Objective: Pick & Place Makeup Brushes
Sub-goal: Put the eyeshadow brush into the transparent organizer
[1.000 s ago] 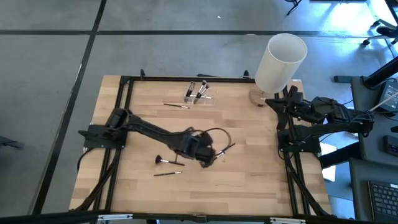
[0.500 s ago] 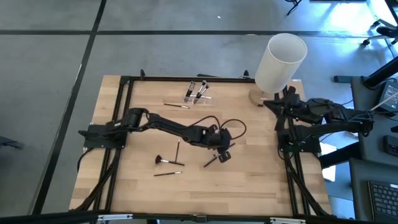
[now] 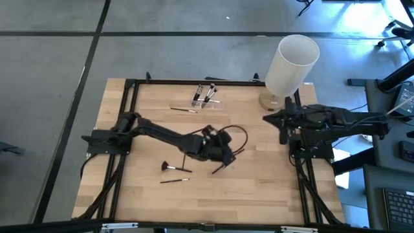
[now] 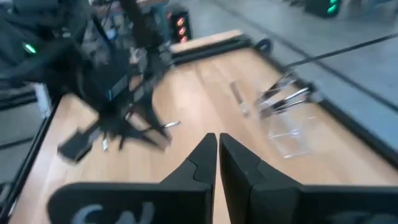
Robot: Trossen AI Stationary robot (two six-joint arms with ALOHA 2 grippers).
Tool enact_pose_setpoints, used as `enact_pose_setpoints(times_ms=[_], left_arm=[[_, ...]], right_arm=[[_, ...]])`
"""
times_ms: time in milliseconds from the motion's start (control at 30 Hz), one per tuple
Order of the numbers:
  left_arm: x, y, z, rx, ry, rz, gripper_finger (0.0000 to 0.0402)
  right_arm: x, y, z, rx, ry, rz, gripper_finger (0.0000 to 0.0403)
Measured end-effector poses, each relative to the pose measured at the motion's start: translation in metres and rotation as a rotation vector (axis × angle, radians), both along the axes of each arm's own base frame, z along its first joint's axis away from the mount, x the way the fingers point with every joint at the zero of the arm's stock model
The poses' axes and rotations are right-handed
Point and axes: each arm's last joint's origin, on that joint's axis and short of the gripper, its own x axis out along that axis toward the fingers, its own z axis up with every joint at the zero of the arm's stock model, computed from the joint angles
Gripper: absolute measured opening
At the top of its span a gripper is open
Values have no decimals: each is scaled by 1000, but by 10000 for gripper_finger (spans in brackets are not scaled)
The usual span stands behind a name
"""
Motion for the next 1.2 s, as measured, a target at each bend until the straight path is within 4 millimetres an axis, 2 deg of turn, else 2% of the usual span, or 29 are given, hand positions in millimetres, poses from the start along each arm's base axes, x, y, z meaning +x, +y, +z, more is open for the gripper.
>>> enact_pose_setpoints(times_ms=[67, 200, 333, 500, 667, 967, 1200], left_arm=[[-11, -10, 3, 59, 8, 56, 49], [-31, -23, -2, 97, 71, 136, 42], [-45, -26, -18, 96, 140, 233, 35], [-44, -28, -35, 60, 174, 270, 27], [-42, -30, -49, 26, 227, 264, 26], [-43, -35, -53, 30, 255, 242, 24], [-45, -37, -53, 35, 267, 236, 22]], right_arm=[[14, 2, -5, 11, 44, 37, 20], [39, 7, -20, 35, 151, 91, 20], [59, 10, -38, 49, 267, 150, 20], [75, 14, -67, 49, 488, 236, 20], [91, 17, -95, -27, 655, 365, 32], [131, 22, -135, -156, 677, 531, 106], [140, 26, -160, -147, 737, 647, 117]])
